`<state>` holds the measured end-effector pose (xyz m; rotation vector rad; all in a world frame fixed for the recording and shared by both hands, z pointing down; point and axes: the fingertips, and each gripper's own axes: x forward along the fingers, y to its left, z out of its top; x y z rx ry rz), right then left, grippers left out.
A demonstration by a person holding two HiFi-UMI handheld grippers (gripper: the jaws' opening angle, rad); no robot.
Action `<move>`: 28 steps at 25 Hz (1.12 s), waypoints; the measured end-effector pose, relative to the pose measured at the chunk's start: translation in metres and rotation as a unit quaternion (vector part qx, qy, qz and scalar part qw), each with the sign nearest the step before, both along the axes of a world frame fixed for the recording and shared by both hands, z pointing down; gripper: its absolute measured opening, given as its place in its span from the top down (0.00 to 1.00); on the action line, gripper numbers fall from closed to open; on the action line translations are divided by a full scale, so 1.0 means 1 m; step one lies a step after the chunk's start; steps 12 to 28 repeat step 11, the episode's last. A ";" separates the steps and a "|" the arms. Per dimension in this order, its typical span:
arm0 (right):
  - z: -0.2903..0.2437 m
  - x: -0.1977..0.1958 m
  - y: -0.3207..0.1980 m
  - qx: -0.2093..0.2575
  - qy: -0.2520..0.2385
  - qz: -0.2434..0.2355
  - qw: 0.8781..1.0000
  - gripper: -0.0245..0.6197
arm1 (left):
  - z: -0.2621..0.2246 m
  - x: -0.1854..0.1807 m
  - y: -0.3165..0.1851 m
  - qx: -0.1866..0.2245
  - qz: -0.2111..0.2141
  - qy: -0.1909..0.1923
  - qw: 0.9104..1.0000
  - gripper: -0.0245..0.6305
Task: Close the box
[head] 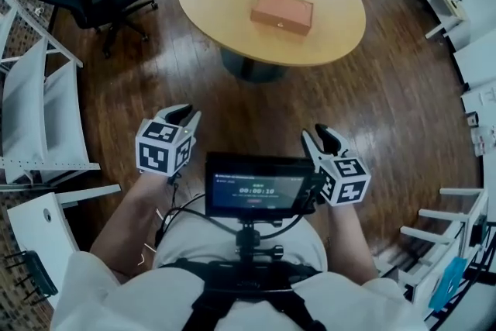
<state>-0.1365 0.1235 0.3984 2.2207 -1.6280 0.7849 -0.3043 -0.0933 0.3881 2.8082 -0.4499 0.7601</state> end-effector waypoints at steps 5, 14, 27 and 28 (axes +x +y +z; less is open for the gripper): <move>0.001 -0.014 0.004 -0.024 0.007 0.008 1.000 0.73 | 0.003 -0.004 -0.006 -0.013 0.016 0.008 1.000 0.85; -0.001 -0.031 -0.012 -0.025 0.015 0.014 0.999 0.73 | 0.011 -0.021 -0.025 -0.018 0.019 0.014 1.000 0.85; -0.001 -0.031 -0.012 -0.025 0.015 0.014 0.999 0.73 | 0.011 -0.021 -0.025 -0.018 0.019 0.014 1.000 0.85; -0.001 -0.031 -0.012 -0.025 0.015 0.014 0.999 0.73 | 0.011 -0.021 -0.025 -0.018 0.019 0.014 1.000 0.85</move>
